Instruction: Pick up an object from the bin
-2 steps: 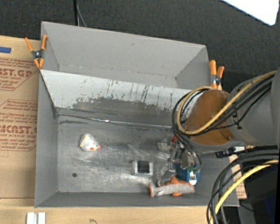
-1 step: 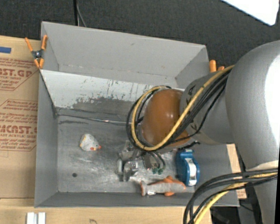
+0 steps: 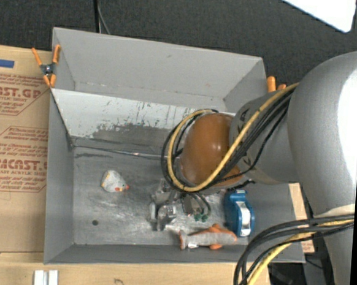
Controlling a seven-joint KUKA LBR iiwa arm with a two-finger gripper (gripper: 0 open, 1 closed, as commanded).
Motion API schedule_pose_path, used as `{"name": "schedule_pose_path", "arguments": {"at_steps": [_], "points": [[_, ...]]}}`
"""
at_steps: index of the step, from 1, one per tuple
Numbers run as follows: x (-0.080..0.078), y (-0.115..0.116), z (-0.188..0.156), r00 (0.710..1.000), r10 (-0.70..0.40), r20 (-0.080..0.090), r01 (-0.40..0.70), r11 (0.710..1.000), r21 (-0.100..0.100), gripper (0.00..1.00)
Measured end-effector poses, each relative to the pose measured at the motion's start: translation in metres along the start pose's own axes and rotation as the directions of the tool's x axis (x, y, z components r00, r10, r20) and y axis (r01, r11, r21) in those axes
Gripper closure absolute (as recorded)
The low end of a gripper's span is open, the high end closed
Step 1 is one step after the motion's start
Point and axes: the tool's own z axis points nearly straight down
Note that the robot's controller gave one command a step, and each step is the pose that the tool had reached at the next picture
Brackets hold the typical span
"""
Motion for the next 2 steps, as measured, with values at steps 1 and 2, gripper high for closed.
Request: {"name": "schedule_pose_path", "arguments": {"at_steps": [1,2], "points": [[0.0161,-0.0150,-0.1793,0.996,0.089,0.001,-0.089,0.996,0.001,1.00],[0.0164,-0.0150,-0.1772,0.996,0.089,-0.002,-0.089,0.996,0.001,1.00]]}}
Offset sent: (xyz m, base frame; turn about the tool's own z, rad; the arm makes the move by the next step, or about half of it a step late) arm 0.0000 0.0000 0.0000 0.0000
